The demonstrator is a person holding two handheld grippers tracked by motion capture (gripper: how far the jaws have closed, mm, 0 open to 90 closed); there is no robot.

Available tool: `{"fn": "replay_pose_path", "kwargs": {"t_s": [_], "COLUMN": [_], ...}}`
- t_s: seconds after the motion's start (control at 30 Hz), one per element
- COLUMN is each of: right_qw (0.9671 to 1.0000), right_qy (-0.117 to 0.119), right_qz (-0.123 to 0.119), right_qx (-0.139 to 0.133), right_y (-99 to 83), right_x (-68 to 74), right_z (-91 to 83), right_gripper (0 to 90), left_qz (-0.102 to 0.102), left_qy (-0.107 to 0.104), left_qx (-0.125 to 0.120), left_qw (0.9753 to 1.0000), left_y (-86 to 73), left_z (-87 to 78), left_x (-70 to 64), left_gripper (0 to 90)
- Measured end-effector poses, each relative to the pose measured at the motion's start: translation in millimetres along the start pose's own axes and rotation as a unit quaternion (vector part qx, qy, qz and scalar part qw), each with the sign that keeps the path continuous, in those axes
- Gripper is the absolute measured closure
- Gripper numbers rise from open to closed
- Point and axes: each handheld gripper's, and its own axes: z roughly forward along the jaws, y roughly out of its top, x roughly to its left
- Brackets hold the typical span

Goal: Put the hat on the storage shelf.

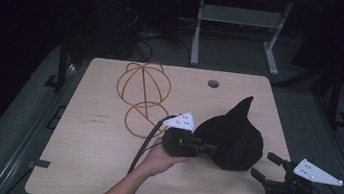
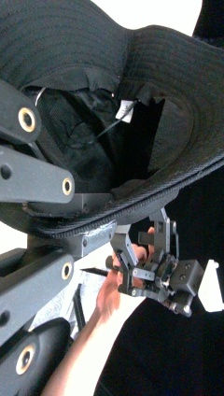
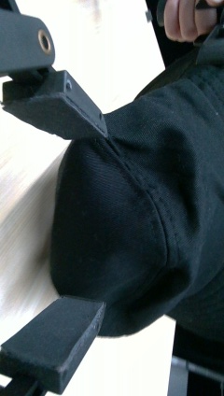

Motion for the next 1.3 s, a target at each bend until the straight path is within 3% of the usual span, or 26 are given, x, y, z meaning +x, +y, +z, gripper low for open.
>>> {"fn": "replay_pose_path", "kwargs": {"t_s": [0.1, 0.33, 0.53, 0.93, 1.13, 1.3], "right_qw": [0.9997, 0.9995, 0.9988, 0.9993, 0.9993, 0.9988], "right_qy": [0.022, 0.03, 0.045, 0.029, 0.028, 0.029], "right_qz": [-0.001, 0.007, 0.015, -0.023, -0.019, -0.03], "right_qx": [-0.01, 0.001, -0.012, -0.003, -0.018, -0.026], "right_y": [4.3, 8.8, 7.2, 2.0, 8.3, 17.4], "right_x": [-0.4, -6.0, -10.3, -4.4, -1.9, 0.7], "right_z": [3.4, 14.3, 19.2, 31.6, 27.3, 22.2], "right_gripper": [13.7, 14.9, 28.2, 84.0, 87.0, 87.2], "left_qz": [0.001, 0.014, 0.017, 0.02, 0.025, 0.034], "left_qy": [-0.006, -0.02, -0.025, -0.023, -0.009, 0.012], "left_qx": [-0.002, 0.005, 0.006, 0.007, 0.003, 0.001], "left_qw": [1.0, 0.9997, 0.9995, 0.9995, 0.9997, 0.9993], "left_y": [0.2, -0.2, -0.8, -1.1, -1.7, -0.6], "left_z": [-1.6, -1.6, -0.6, -1.7, -9.0, -16.7], "left_x": [1.0, -1.1, -1.2, -1.4, -0.6, -2.2], "left_gripper": [85.2, 85.3, 85.3, 85.6, 84.2, 79.9]}}
